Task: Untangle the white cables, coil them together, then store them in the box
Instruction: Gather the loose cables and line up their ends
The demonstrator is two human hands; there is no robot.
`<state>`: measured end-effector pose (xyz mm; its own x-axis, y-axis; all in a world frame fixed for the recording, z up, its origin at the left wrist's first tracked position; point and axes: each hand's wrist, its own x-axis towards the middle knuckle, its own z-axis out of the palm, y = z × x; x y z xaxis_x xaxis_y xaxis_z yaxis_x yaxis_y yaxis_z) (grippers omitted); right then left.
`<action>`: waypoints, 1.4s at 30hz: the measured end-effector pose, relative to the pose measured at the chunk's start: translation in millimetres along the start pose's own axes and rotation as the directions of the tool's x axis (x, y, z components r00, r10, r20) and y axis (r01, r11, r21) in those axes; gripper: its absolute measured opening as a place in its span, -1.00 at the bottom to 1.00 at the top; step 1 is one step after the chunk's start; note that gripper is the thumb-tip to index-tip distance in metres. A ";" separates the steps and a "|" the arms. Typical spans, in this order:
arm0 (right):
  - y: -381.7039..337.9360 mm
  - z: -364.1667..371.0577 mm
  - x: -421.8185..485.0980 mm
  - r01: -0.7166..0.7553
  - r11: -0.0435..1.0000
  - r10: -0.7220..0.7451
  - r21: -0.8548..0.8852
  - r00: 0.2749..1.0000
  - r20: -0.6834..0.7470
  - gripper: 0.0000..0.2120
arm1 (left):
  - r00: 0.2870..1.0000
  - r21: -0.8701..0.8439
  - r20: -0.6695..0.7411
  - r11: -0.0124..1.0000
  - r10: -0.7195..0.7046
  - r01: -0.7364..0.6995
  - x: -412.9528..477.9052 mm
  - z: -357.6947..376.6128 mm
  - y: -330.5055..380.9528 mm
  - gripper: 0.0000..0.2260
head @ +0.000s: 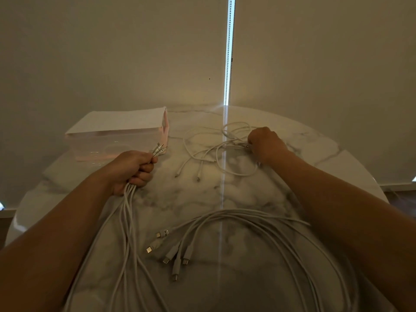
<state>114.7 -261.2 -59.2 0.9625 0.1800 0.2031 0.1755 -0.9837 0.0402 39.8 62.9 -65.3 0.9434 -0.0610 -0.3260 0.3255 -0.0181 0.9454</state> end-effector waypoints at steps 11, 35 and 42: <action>-41.4 -15.9 -35.2 0.259 0.928 -0.274 0.269 0.961 0.020 -0.72 | 1.000 -0.003 -0.013 1.000 -0.005 0.005 -0.6 1.1 0.8 -0.78; 2.5 14.5 25.1 -0.196 0.809 0.275 0.554 0.960 -0.062 -0.83 | 1.000 -0.017 -0.017 1.000 -0.003 0.003 -1.4 2.0 1.4 -0.77; -11.8 -24.4 -10.9 0.104 0.319 0.030 0.942 0.992 -0.119 -0.78 | 1.000 -0.076 -0.015 0.997 -0.011 0.010 -2.0 1.5 1.6 -0.76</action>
<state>97.1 -251.5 -38.0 0.9357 0.1496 0.3194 0.3507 -0.2978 -0.8879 38.3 61.5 -63.1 0.9406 -0.0459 -0.3363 0.3386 0.0574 0.9392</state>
